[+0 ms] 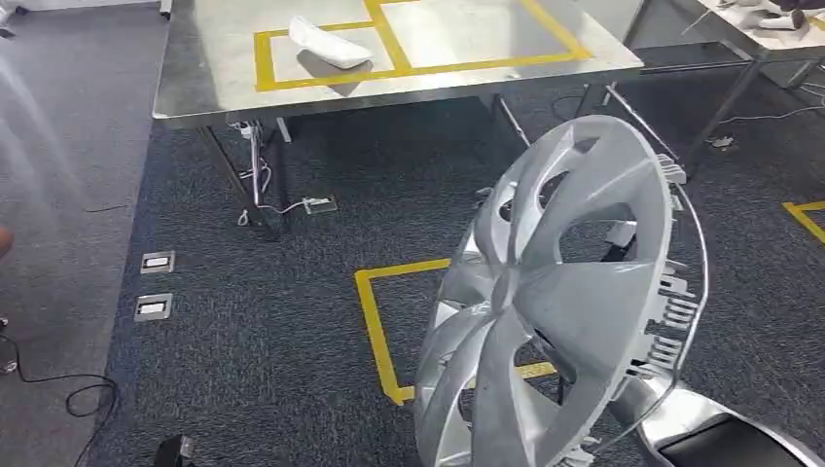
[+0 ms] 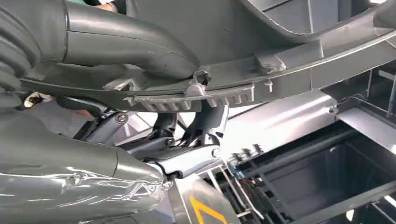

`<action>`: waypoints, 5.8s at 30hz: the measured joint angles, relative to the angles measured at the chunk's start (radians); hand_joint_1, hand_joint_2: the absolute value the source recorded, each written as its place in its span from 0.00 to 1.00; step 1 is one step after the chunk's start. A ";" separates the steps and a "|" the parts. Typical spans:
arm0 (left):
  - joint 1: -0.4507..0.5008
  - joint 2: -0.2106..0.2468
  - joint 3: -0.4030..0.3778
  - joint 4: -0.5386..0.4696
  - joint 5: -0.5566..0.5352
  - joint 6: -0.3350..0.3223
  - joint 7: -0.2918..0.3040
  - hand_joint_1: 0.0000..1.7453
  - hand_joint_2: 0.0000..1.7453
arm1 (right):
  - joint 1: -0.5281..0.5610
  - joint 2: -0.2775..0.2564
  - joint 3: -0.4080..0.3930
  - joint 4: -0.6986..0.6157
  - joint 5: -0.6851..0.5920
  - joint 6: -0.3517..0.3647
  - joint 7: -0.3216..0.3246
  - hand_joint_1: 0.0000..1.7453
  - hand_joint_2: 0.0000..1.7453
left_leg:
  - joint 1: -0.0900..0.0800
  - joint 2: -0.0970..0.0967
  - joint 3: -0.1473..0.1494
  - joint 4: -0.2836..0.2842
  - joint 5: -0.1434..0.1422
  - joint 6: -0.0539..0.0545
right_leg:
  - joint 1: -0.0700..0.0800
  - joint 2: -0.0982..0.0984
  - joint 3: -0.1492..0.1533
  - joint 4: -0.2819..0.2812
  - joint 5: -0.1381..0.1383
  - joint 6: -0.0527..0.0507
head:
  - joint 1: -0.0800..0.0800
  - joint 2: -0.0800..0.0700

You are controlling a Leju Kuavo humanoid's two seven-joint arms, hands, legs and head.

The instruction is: Take the parts from the cabinet and place them on the table.

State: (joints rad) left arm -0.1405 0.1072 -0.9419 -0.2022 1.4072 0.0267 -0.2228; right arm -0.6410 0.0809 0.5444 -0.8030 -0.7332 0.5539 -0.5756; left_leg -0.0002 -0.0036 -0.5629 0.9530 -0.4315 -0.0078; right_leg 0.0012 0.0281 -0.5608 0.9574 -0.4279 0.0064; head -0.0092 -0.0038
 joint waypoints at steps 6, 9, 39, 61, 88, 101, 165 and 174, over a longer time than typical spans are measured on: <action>0.002 0.000 0.000 0.000 0.010 -0.003 -0.008 0.00 1.00 | 0.000 -0.002 0.003 -0.003 0.015 -0.018 -0.011 1.00 1.00 | 0.000 0.000 0.000 0.000 0.000 0.000 | 0.000 0.000 0.000 0.000 0.000 0.000 | 0.000 0.000; 0.005 0.002 0.000 0.000 0.013 -0.003 -0.008 0.00 1.00 | 0.001 -0.005 0.003 -0.016 0.025 -0.030 -0.008 1.00 1.00 | 0.000 0.000 0.000 0.000 0.000 0.000 | 0.000 0.000 0.000 0.000 0.000 0.000 | 0.000 0.000; -0.001 0.008 0.000 0.002 0.003 -0.011 0.002 0.00 1.00 | 0.045 -0.053 -0.016 -0.135 0.039 -0.056 0.027 1.00 1.00 | 0.028 0.015 0.083 -0.017 -0.051 -0.036 | -0.038 -0.029 -0.034 0.023 0.021 0.050 | 0.031 0.000; -0.002 0.005 0.000 0.002 -0.004 -0.004 0.002 0.00 1.00 | 0.055 -0.057 -0.023 -0.175 0.039 -0.047 0.029 1.00 1.00 | -0.007 0.008 -0.025 -0.006 0.034 0.030 | -0.006 -0.008 0.073 0.059 -0.089 0.022 | -0.026 0.000; -0.005 0.000 -0.001 0.002 -0.006 -0.002 0.005 0.00 1.00 | 0.055 -0.063 -0.027 -0.175 0.049 -0.042 0.025 1.00 1.00 | -0.005 0.002 -0.088 0.006 0.068 0.002 | -0.006 -0.004 0.075 -0.005 -0.063 0.008 | -0.026 0.000; -0.004 -0.002 -0.001 0.002 -0.005 -0.001 0.004 0.00 1.00 | 0.057 -0.064 -0.029 -0.175 0.050 -0.042 0.024 1.00 1.00 | -0.014 -0.002 0.052 -0.011 -0.023 0.042 | 0.019 -0.021 -0.056 0.023 0.060 -0.012 | 0.024 0.000; -0.035 -0.005 -0.001 0.002 -0.029 -0.003 0.023 0.00 1.00 | 0.073 -0.085 -0.046 -0.201 0.050 -0.065 0.034 1.00 1.00 | 0.003 -0.005 0.032 -0.001 -0.027 0.005 | 0.001 -0.019 -0.008 0.010 0.001 0.000 | 0.044 0.000; -0.032 -0.008 -0.001 0.002 -0.032 -0.003 0.026 0.00 1.00 | 0.079 -0.088 -0.048 -0.206 0.046 -0.065 0.031 1.00 1.00 | 0.003 -0.003 -0.170 0.306 -0.096 -0.015 | -0.004 -0.015 0.035 -0.012 -0.020 -0.029 | 0.004 0.000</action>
State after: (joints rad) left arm -0.1729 0.0996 -0.9430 -0.1999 1.3752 0.0240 -0.1965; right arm -0.5623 -0.0069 0.4967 -1.0094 -0.6874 0.4887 -0.5447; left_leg 0.0027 -0.0064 -0.7329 1.2588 -0.5276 -0.0228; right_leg -0.0026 0.0126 -0.5260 0.9459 -0.4476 -0.0226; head -0.0053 -0.0038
